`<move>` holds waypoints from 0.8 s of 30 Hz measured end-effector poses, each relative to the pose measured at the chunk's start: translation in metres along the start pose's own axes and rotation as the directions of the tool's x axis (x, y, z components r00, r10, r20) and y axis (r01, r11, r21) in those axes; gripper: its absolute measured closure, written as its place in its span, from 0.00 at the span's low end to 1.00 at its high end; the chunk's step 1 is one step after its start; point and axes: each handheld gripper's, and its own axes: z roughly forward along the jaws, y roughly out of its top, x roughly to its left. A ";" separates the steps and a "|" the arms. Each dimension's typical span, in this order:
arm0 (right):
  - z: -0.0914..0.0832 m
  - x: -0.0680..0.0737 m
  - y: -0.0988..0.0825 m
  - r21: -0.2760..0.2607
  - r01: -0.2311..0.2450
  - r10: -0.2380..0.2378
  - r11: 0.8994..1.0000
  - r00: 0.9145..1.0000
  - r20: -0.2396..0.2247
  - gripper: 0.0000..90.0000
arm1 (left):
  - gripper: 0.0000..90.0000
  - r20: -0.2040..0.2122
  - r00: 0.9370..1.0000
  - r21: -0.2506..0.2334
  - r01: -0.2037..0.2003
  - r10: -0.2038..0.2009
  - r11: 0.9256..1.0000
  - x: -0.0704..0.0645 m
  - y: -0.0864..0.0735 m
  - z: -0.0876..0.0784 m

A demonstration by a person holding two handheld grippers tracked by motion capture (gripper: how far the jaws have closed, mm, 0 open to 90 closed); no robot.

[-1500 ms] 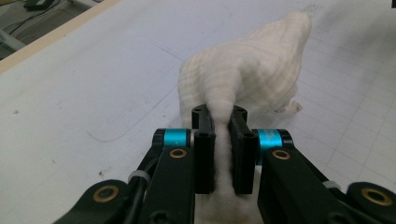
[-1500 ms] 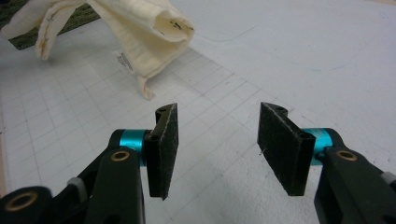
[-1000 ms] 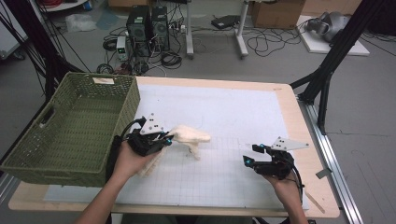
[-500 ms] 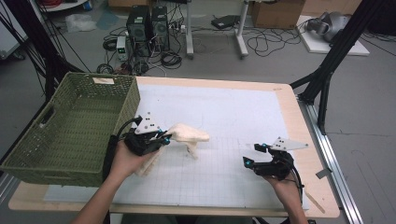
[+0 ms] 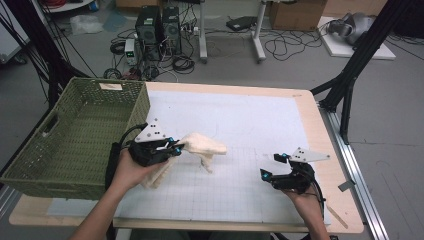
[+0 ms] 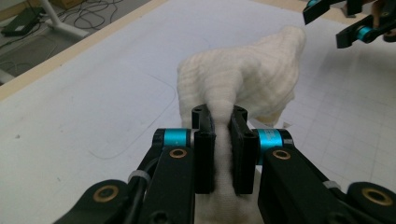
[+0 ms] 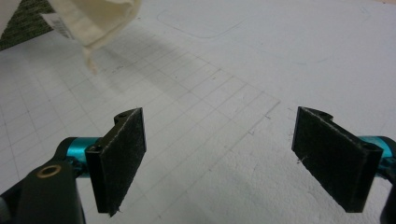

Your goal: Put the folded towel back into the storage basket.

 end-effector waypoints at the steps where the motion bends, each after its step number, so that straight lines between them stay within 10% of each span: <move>1: 0.000 0.000 0.000 -0.001 0.000 0.000 1.000 1.000 0.000 0.19 | 0.91 0.010 1.000 -0.007 -0.003 0.003 1.000 0.001 0.000 -0.002; 15: 0.000 0.000 0.000 0.000 0.003 -0.003 1.000 1.000 0.003 0.17 | 0.91 0.114 0.993 -0.080 -0.005 0.014 0.997 0.015 0.003 -0.030; 24: 0.001 0.000 0.000 0.006 -0.004 0.003 1.000 1.000 0.006 0.14 | 0.91 0.105 0.994 -0.088 -0.005 0.014 0.996 0.023 0.004 -0.039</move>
